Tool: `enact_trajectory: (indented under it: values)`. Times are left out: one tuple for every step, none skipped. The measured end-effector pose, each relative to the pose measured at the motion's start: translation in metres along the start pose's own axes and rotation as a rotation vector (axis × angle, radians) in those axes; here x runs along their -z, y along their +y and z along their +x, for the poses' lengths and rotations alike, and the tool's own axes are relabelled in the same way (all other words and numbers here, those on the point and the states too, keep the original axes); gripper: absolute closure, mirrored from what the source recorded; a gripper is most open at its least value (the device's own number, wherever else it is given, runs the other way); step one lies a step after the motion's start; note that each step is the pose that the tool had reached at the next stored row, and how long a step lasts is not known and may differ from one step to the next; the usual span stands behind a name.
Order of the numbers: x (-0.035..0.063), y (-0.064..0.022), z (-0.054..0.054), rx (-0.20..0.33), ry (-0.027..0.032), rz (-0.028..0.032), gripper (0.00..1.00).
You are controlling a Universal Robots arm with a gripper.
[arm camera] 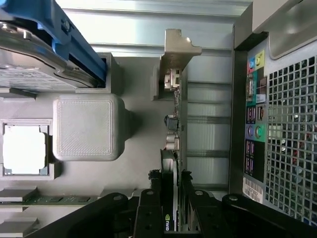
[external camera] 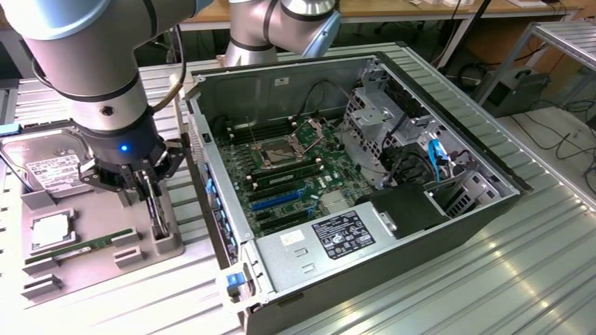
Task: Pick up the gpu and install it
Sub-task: 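Pick up the gpu and move the gpu toward the slot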
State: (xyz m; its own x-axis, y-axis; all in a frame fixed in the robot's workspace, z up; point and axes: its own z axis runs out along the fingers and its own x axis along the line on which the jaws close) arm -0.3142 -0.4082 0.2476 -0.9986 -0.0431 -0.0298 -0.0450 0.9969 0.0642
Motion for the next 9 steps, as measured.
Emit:
enact_trajectory:
  values:
    - [0.0015,0.0001,0.000,0.008,0.0009,-0.0002,0.74]
    - [0.0030,0.0002,0.000,0.014,0.0015,-0.0004,0.74]
    - [0.0043,0.0003,0.000,0.019,0.0020,-0.0006,0.74]
    - [0.0063,0.0004,0.000,0.026,0.0028,-0.0007,0.74]
    - [0.0078,0.0005,0.000,0.029,0.0033,-0.0009,0.74]
    - [0.0104,0.0007,0.000,0.033,0.0040,-0.0010,0.74]
    - [0.0125,0.0008,0.000,0.035,0.0045,-0.0011,0.74]
    - [0.0164,0.0011,-0.001,0.038,0.0052,-0.0012,0.74]
    - [0.0216,0.0014,-0.001,0.039,0.0057,-0.0013,0.74]
